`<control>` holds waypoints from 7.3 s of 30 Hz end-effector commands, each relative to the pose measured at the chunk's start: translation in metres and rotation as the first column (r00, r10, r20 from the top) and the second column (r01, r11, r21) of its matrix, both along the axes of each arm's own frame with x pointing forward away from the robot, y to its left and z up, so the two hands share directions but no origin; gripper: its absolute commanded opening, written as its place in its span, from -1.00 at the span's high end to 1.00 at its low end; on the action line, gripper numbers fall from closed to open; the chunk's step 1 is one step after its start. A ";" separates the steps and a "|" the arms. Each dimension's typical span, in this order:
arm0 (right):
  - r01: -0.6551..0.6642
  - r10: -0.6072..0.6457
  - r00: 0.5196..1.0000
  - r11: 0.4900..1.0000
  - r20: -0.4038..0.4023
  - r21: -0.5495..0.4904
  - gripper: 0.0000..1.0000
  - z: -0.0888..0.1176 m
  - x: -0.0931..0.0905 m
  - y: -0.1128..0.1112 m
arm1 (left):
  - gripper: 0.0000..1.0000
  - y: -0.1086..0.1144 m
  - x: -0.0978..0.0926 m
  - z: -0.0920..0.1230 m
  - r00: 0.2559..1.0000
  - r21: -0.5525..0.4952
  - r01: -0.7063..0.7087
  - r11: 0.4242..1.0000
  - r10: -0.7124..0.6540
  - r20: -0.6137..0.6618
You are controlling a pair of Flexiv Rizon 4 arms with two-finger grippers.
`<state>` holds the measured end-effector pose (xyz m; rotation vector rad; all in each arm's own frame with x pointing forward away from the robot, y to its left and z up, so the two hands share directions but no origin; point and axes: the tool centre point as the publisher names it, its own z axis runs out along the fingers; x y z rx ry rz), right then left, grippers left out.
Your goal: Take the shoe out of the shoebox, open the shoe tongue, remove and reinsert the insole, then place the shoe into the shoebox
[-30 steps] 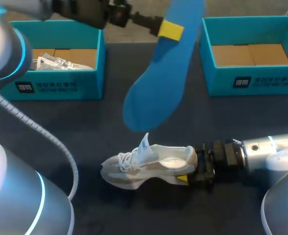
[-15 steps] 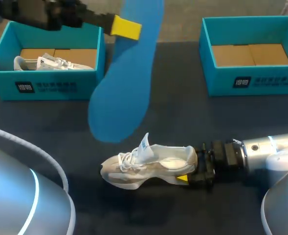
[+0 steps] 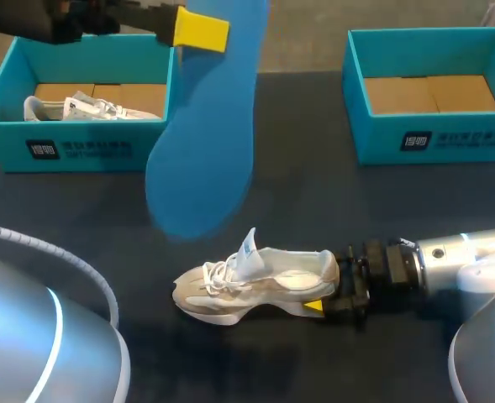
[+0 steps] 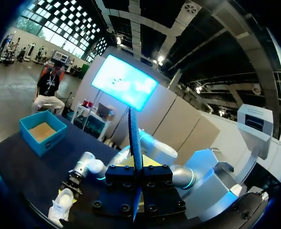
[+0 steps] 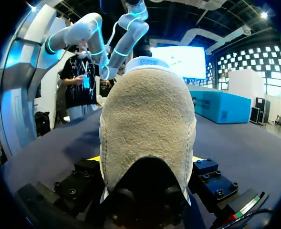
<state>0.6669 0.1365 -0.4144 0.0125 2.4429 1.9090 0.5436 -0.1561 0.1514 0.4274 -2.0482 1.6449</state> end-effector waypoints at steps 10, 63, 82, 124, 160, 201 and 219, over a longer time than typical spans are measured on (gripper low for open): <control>0.001 -0.001 1.000 1.000 -0.001 -0.006 1.00 0.001 -0.001 0.001 | 1.00 0.004 0.004 -0.011 0.998 -0.019 -0.025 1.000 0.024 -0.053; -0.047 -0.006 0.995 0.835 -0.095 -0.548 -1.00 0.030 -0.007 -0.021 | 1.00 0.008 0.009 -0.029 0.997 -0.063 -0.042 0.997 0.037 -0.071; -0.054 -0.100 0.987 0.543 -0.128 -0.838 -1.00 0.052 -0.006 -0.017 | 1.00 0.008 0.009 -0.029 0.997 -0.063 -0.042 0.997 0.037 -0.071; 0.077 -0.289 0.957 0.246 0.003 -0.966 -1.00 0.084 0.000 0.001 | 1.00 0.008 0.009 -0.029 0.997 -0.063 -0.042 0.997 0.037 -0.071; 0.063 -0.242 0.970 0.213 0.010 -0.975 -1.00 0.089 0.036 -0.008 | 1.00 0.008 0.009 -0.029 0.997 -0.063 -0.042 0.997 0.037 -0.071; -0.043 -0.270 0.954 0.304 -0.130 -0.952 -0.23 0.018 0.030 -0.010 | 1.00 0.008 0.009 -0.029 0.997 -0.063 -0.042 0.997 0.037 -0.071; -0.041 -0.267 0.956 0.297 -0.124 -0.954 1.00 0.033 0.028 -0.003 | 1.00 0.008 0.009 -0.029 0.997 -0.063 -0.042 0.997 0.037 -0.071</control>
